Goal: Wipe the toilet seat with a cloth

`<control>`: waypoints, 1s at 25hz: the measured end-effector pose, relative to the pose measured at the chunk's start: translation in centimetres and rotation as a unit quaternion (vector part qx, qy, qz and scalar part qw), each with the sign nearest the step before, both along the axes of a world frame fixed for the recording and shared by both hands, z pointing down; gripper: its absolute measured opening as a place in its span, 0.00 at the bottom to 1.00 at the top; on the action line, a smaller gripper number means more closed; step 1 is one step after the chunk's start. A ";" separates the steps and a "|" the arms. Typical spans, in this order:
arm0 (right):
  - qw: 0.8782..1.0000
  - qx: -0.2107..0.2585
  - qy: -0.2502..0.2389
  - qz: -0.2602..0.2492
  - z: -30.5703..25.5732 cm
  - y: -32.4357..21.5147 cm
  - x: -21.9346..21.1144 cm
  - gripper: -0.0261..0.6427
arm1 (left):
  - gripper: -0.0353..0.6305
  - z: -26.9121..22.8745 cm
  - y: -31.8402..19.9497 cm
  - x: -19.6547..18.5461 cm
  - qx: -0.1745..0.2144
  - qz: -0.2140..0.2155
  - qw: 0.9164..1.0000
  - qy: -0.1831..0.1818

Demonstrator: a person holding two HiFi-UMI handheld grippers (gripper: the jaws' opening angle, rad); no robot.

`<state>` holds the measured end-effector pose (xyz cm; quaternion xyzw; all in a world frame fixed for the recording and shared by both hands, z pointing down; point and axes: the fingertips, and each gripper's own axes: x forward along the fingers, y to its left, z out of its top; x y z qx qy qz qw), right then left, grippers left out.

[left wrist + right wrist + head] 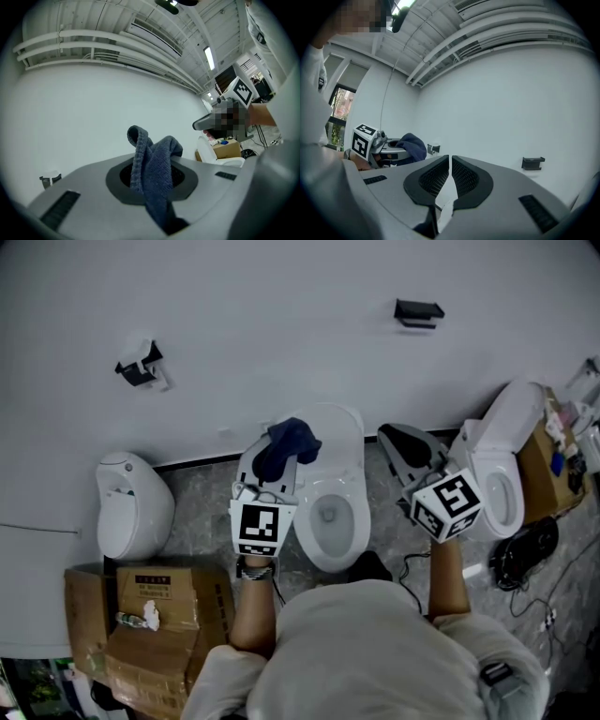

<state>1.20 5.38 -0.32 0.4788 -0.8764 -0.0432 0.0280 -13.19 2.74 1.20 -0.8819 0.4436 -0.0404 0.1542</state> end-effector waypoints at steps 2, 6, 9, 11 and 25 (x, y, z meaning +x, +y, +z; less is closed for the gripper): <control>1.000 0.005 0.007 -0.002 -0.6 0.1 -0.4 0.10 | 0.12 -0.9 0.3 -0.1 0.004 0.003 1.000 0.005; 1.000 0.001 0.027 -0.003 -0.6 0.4 -0.9 0.08 | 0.12 -1.4 1.2 0.1 0.012 0.012 1.000 -0.003; 0.999 -0.006 0.038 -0.005 0.0 0.3 -1.3 0.08 | 0.12 -1.3 1.2 0.0 0.012 0.011 1.000 -0.003; 0.999 -0.009 0.038 -0.004 0.3 0.3 -1.3 0.08 | 0.12 -1.0 1.2 0.0 0.009 0.012 1.000 -0.003; 0.999 -0.027 0.041 0.002 1.8 -0.2 -0.9 0.08 | 0.12 0.5 1.1 0.8 -0.008 0.028 1.000 -0.010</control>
